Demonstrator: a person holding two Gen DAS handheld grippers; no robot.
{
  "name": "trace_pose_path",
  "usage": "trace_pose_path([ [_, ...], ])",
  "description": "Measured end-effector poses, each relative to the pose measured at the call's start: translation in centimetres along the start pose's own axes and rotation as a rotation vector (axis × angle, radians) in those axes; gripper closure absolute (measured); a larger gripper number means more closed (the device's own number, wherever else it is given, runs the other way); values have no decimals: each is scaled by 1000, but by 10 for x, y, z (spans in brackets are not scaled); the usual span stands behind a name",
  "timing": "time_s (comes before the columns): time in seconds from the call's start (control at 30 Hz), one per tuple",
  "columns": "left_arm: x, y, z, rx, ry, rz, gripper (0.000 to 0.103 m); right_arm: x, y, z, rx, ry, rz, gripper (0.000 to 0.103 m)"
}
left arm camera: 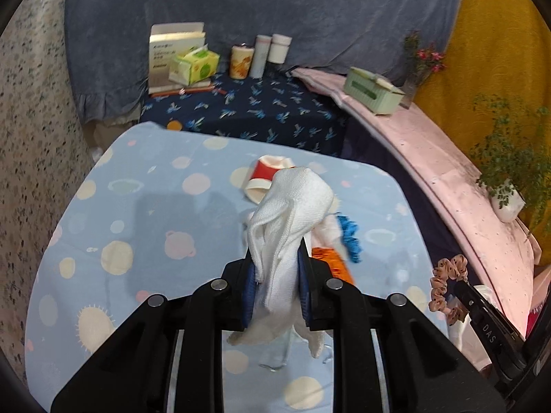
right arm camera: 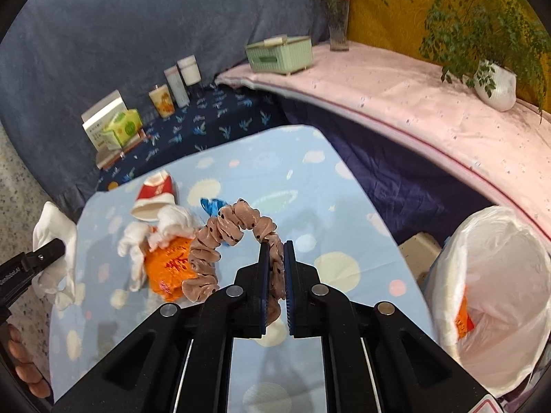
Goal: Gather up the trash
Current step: 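Carry the gloves and scrunchie in both tools over the white trash bin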
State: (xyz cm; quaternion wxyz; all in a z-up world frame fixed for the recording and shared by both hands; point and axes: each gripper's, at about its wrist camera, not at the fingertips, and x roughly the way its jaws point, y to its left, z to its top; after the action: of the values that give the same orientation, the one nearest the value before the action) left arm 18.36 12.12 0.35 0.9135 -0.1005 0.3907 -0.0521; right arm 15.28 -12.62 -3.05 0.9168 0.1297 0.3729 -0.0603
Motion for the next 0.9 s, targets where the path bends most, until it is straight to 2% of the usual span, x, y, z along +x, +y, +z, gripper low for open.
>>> trace_pose_path([
  [0.4,-45,-101,-16,151,-54,-92,83,-73,-52,13,63,-130,3,95],
  [0.9,-56,-222,-57,345,-31,-216,83,-122,-142,6,175,-208,-74,95],
])
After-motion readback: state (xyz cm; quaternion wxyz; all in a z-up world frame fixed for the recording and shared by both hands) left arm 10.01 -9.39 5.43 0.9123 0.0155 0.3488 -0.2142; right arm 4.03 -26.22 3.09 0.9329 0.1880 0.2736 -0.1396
